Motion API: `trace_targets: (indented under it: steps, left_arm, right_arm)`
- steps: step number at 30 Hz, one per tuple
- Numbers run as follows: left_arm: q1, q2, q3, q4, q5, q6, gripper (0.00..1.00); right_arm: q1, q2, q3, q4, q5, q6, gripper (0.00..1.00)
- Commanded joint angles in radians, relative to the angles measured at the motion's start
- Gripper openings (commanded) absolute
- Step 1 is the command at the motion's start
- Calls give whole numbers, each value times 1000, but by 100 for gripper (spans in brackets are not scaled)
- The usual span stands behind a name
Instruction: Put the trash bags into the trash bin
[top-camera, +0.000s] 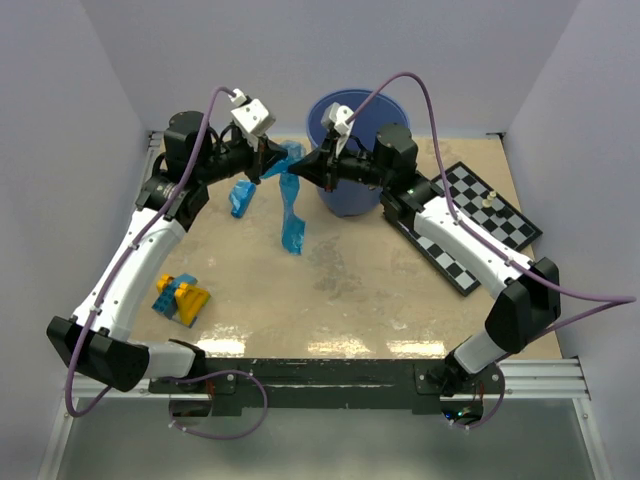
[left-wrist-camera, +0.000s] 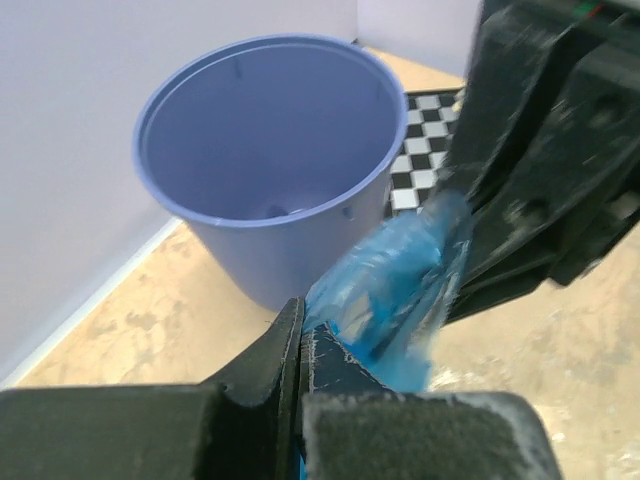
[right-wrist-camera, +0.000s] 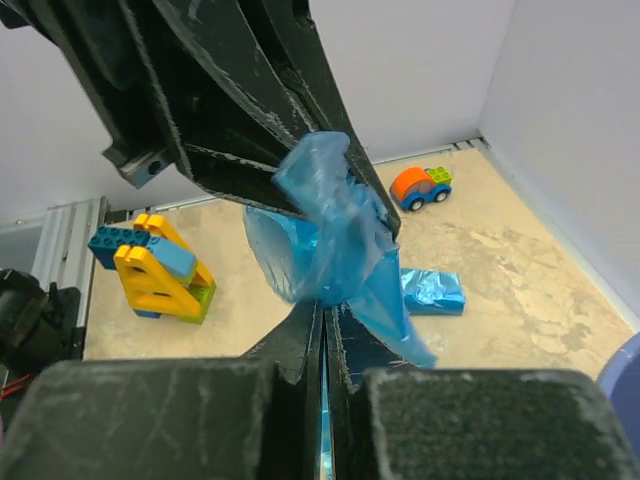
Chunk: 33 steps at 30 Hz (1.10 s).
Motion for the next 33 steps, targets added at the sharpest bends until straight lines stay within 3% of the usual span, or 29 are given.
trace_targets:
  steps: [1,8,17,23,25,26,28,33]
  left_arm:
    - [14,-32,-9,-26,-99,124,0]
    - [34,-29,-18,-31,-218,247,0]
    - [40,-9,2,-26,-257,265,0]
    - [40,-10,1,-49,-248,326,0]
    - [43,-9,13,-59,-193,322,0]
    - [44,-9,22,-65,-139,313,0]
    - [44,-7,34,-62,-81,268,0]
    - [41,-6,19,12,-157,57,0]
  right_arm:
    - [-3,-103,21,-23,44,-96,0]
    - [-17,-184,-13,-138,83,-203,0]
    - [-59,-223,-39,-192,110,-239,0]
    - [-71,-244,-50,-183,237,-245,0]
    - [-72,-238,-44,-170,349,-230,0]
    - [-71,-230,-34,-172,384,-213,6]
    - [-71,-217,-12,-173,389,-185,38]
    - [-54,-145,122,-143,251,29,72]
